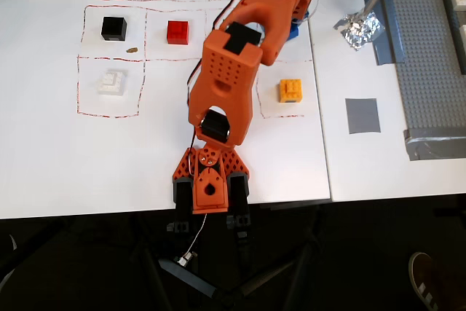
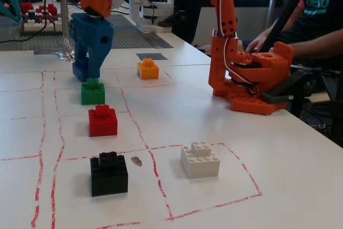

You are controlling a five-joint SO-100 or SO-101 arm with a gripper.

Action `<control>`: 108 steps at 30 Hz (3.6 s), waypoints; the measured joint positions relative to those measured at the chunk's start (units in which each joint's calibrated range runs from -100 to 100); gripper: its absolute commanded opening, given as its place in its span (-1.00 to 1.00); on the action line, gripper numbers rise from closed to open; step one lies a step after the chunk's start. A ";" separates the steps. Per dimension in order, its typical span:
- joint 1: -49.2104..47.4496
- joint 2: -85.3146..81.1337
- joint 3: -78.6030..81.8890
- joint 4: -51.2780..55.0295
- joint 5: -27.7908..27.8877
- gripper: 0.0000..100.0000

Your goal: Grab the block and put it in the grey marker

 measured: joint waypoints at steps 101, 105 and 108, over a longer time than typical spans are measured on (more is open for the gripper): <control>41.08 -12.12 -17.40 37.30 56.17 -0.35; 32.30 -19.17 -4.96 37.22 52.45 -0.48; 25.72 -24.75 1.80 36.58 48.99 -0.60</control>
